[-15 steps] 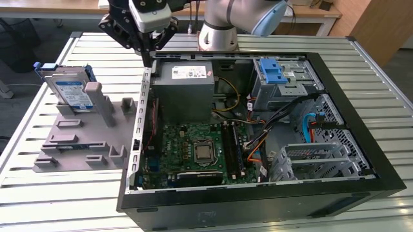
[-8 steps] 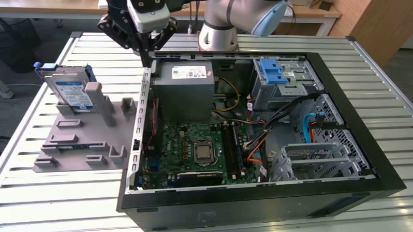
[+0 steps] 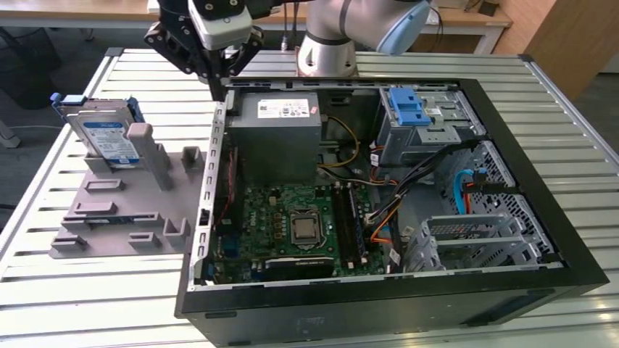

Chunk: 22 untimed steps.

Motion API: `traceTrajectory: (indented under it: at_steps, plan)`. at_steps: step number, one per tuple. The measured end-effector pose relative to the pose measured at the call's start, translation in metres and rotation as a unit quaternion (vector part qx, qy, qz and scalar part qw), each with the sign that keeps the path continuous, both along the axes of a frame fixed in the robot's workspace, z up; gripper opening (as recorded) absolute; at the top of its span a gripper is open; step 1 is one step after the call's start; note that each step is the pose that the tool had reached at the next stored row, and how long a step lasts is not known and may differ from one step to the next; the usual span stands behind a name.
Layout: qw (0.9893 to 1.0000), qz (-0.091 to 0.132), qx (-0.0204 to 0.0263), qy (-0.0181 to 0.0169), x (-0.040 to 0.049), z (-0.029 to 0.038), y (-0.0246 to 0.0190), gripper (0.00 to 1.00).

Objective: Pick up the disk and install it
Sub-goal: 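Reach for the disk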

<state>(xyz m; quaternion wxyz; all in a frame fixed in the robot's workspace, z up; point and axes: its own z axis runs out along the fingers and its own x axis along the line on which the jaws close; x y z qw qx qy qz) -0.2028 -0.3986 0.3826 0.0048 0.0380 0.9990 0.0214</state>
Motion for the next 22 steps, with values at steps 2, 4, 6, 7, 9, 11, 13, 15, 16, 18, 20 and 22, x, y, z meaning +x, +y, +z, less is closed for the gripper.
traceTrajectory:
  at_steps: [2, 4, 6, 7, 9, 11, 13, 15, 16, 18, 20, 22]
  plan:
    - [1.0, 0.0, 0.0, 0.0002, -0.0004, -0.0001, 0.0, 0.11]
    - [1.0, 0.0, 0.0, 0.0004, -0.0007, -0.0002, 0.0, 0.11]
    - [1.0, 0.0, 0.0, 0.0006, -0.0011, -0.0004, 0.0, 0.11]
    - [1.0, 0.0, 0.0, 0.0006, -0.0013, -0.0004, 0.0, 0.11]
    - [1.0, 0.0, 0.0, 0.0008, -0.0017, -0.0005, 0.0, 0.11]
    - [1.0, 0.0, 0.0, 0.0009, -0.0023, -0.0007, 0.0, 0.11]
    - [1.0, 0.0, 0.0, 0.001, -0.0031, -0.0008, 0.0, 0.11]
    - [1.0, 0.0, 0.0, 0.0011, -0.0038, -0.001, 0.0, 0.11]
    - [1.0, 0.0, 0.0, 0.0011, -0.0042, -0.0011, 0.0, 0.11]
    - [1.0, 0.0, 0.0, 0.0013, -0.0051, -0.0012, 0.0, 0.11]
    - [1.0, 0.0, 0.0, 0.0015, -0.0068, -0.0016, 0.0, 0.11]
    - [1.0, 0.0, 0.0, 0.0016, -0.0073, -0.0017, 0.0, 0.11]
